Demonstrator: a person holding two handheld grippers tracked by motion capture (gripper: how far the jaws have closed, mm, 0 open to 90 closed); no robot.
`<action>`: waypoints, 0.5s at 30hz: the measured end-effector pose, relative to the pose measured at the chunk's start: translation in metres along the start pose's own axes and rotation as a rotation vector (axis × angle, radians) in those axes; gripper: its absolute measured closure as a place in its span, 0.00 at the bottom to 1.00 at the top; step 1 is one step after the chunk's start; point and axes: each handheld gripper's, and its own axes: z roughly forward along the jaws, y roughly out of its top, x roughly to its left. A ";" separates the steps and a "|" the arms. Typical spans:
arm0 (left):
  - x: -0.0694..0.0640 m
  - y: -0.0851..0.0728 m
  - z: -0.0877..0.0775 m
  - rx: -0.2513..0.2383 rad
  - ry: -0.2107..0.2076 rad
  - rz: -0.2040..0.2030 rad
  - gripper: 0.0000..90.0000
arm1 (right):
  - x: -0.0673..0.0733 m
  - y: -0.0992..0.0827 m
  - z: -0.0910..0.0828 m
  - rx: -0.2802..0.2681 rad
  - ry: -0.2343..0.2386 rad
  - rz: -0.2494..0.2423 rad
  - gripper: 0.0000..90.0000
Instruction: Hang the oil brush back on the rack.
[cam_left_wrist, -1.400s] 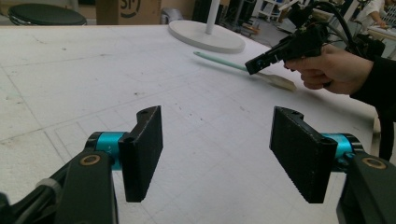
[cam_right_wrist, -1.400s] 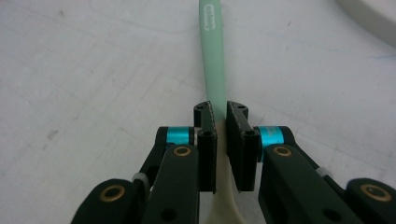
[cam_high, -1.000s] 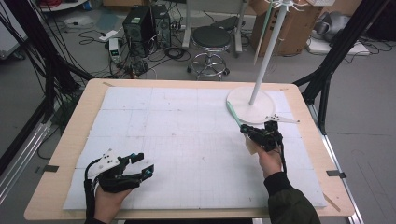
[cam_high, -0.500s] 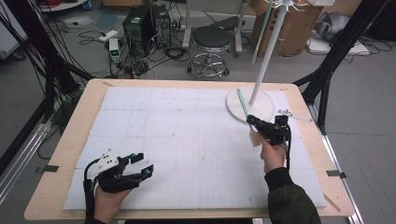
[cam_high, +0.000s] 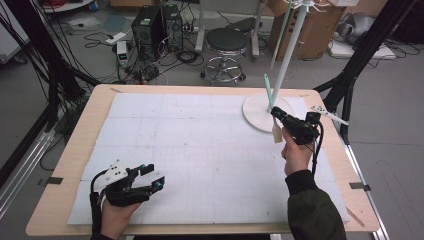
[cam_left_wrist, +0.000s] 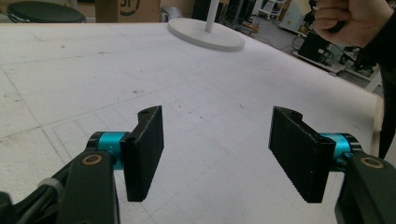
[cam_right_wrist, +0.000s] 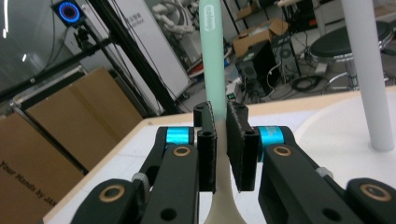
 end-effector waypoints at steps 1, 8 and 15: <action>0.000 0.000 0.000 0.000 0.000 0.001 0.40 | 0.000 0.001 0.000 -0.008 0.002 0.002 0.93; 0.000 0.000 0.001 -0.002 0.001 -0.002 0.40 | 0.002 0.010 -0.002 -0.055 0.007 -0.006 0.93; 0.000 0.000 0.000 0.002 0.002 -0.001 0.40 | 0.010 0.020 -0.004 -0.097 0.006 -0.052 0.93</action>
